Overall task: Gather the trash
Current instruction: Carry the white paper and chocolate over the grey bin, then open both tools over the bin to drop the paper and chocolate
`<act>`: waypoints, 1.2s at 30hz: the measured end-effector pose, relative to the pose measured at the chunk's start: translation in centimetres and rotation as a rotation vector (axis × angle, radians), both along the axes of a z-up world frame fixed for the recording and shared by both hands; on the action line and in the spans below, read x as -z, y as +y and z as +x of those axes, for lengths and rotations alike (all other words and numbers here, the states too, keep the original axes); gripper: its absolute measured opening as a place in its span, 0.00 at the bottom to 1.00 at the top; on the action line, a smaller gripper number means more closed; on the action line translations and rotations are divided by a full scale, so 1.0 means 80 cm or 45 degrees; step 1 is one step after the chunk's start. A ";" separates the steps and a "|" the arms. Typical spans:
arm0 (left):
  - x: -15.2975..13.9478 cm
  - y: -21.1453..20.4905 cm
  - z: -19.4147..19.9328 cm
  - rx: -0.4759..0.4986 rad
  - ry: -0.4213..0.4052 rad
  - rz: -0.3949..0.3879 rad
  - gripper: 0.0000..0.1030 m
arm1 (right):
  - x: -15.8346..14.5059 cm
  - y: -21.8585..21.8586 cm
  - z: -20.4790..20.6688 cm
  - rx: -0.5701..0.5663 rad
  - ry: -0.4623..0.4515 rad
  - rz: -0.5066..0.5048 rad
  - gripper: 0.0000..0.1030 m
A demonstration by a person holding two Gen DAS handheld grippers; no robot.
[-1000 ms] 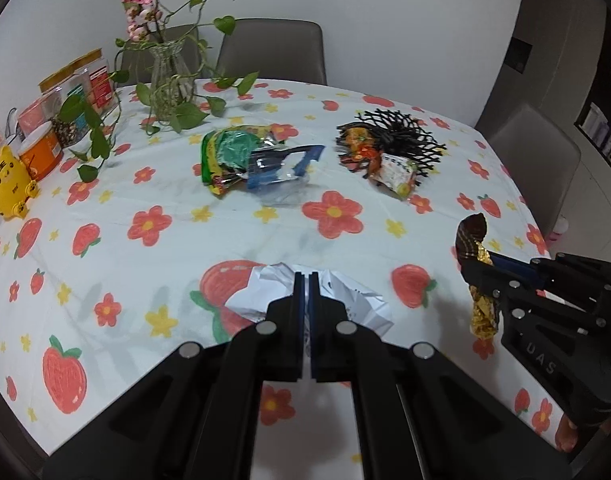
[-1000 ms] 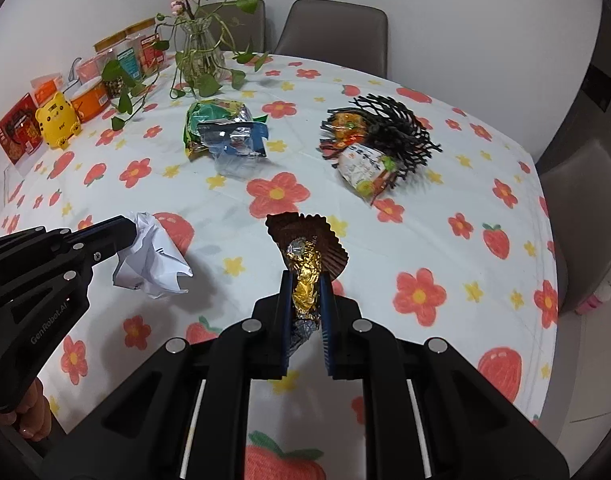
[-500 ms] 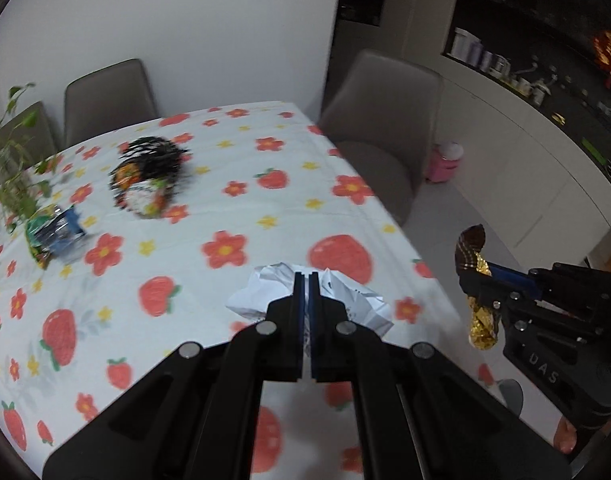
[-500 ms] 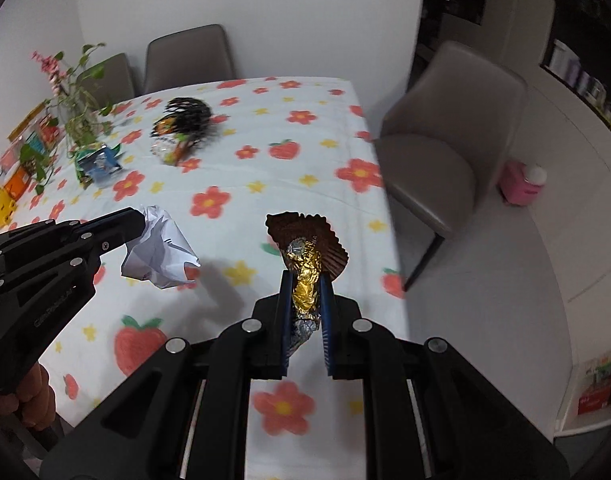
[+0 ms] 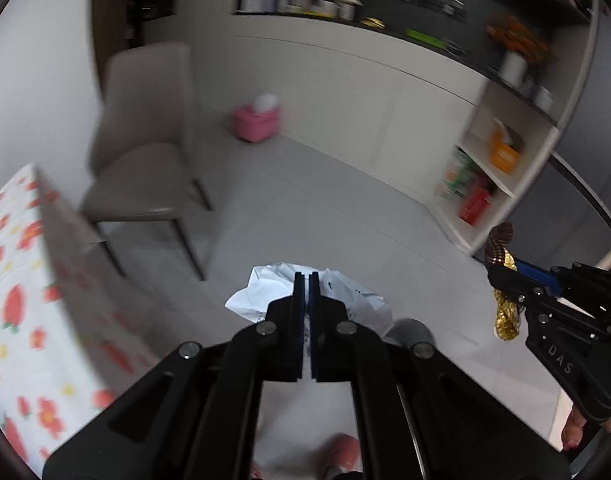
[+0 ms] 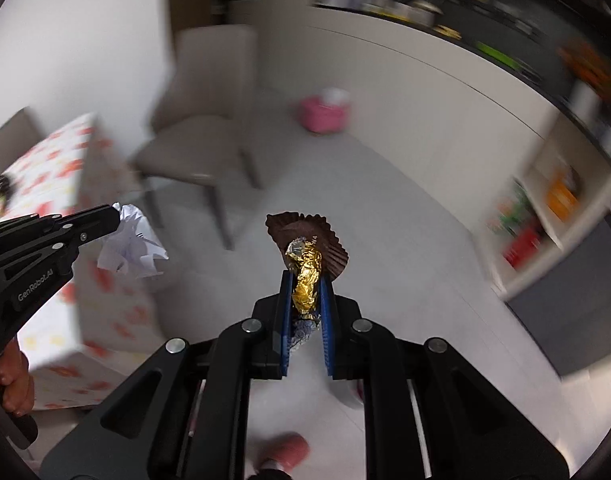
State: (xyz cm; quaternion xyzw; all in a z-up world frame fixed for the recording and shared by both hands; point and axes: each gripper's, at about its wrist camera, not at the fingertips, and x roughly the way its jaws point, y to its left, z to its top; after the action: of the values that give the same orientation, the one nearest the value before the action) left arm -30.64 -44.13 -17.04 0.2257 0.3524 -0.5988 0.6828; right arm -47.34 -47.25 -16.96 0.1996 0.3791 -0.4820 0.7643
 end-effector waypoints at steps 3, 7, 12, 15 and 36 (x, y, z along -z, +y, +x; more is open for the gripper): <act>0.025 -0.050 -0.078 0.157 0.026 0.053 0.02 | 0.017 -0.019 -0.082 0.169 -0.007 0.025 0.12; 0.067 -0.101 -0.162 0.365 0.020 0.143 0.02 | 0.058 -0.037 -0.167 0.381 -0.049 0.106 0.12; 0.145 -0.152 -0.247 0.568 0.007 0.257 0.02 | 0.147 -0.068 -0.229 0.576 -0.090 0.235 0.12; 0.208 -0.181 -0.278 0.663 0.002 0.316 0.02 | 0.216 -0.091 -0.255 0.667 -0.130 0.305 0.12; 0.504 -0.279 -0.347 0.941 -0.109 0.492 0.07 | 0.513 -0.170 -0.281 0.745 -0.189 0.492 0.42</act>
State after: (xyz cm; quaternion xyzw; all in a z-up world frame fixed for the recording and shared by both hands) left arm -58.37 -66.44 -57.38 0.4856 0.3249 -0.7165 0.3812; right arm -69.85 -60.86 -58.01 0.4750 0.3333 -0.5840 0.5676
